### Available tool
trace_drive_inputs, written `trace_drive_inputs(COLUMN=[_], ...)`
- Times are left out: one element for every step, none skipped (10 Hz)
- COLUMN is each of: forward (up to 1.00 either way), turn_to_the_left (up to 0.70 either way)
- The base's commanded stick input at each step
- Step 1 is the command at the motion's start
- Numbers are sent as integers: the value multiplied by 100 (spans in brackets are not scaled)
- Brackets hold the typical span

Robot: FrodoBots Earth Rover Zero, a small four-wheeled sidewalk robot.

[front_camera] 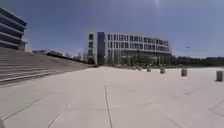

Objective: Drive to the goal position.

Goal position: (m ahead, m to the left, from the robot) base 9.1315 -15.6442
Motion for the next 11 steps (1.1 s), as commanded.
trace_drive_inputs(forward=[85, 85, 85, 85, 85, 85, 85, 85, 85, 85, 85], turn_to_the_left=[-9, -4, -10, -20, -34, -34, -34, -29, -19, -9, -4])
